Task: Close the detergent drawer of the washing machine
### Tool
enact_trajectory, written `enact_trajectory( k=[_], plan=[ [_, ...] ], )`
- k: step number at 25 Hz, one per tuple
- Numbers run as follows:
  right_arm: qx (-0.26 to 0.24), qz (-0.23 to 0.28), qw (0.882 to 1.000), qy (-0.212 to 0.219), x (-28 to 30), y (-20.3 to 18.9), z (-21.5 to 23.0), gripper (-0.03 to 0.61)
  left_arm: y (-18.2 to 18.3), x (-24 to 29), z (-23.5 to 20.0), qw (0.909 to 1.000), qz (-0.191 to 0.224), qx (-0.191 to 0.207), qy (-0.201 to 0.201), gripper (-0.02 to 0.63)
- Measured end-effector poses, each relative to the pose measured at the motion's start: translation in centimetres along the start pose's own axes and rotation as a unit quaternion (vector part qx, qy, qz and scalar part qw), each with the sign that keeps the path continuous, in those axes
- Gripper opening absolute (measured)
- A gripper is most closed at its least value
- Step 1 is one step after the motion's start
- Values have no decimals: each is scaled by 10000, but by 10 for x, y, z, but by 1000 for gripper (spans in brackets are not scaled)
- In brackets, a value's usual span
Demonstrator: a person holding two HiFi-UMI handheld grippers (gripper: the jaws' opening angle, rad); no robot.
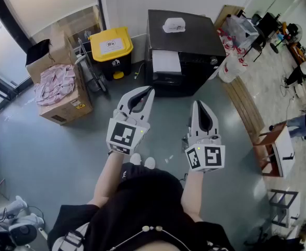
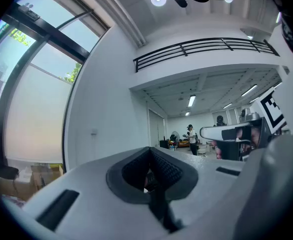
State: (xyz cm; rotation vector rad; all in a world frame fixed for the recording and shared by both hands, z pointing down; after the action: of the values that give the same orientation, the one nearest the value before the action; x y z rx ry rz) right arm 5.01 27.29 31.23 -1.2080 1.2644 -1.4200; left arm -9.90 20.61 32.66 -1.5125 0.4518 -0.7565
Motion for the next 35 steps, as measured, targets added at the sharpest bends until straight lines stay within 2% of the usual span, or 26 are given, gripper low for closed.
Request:
enact_trajectory(
  k=[8, 17, 21, 25, 28, 30, 32, 34, 35],
  plan=[
    [2, 5, 10000, -56, 3, 0, 1, 2, 0, 1, -4, 9999, -12, 105, 2, 3],
    [-2, -4, 9999, -123, 4, 3, 1, 2, 0, 4, -5, 10000, -16, -10, -76, 4],
    [-46, -5, 9996, 287, 6, -3, -4, 2, -3, 4, -5, 9997, 80, 94, -208, 4],
    [-536, -386, 9971, 371, 14, -21, 4, 3, -15, 7, -11, 9977, -95, 381, -554, 8],
    [-709, -665, 9949, 285, 19, -39, 12, 3, -24, 9, -15, 9948, -42, 463, -909, 94],
    [-748, -873, 9929, 309, 23, -53, 16, 3, -32, 12, -15, 9927, -118, 620, -1031, 106],
    [-807, -1102, 9897, 425, 28, -66, 17, 3, -43, 19, -20, 9915, -270, 778, -1006, 106],
    [-758, -1238, 9880, 535, 32, -76, 18, 3, -55, 25, -30, 9935, -344, 768, -766, 102],
    [-679, -1264, 9880, 573, 32, -79, 20, 3, -60, 27, -36, 9951, -319, 680, -645, 61]
  ],
)
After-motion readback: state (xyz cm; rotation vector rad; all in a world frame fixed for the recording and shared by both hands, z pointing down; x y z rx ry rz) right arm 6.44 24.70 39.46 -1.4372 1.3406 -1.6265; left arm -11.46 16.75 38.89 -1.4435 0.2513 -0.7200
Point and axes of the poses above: the fingertips, and each gripper's own axes: x forward along the fingers, z to its right, y out of its top, the point moved 3 cm from there along -x, backward along the fingers, and after that the axes turned 13 degrees about -z, right-handed, at the moved point
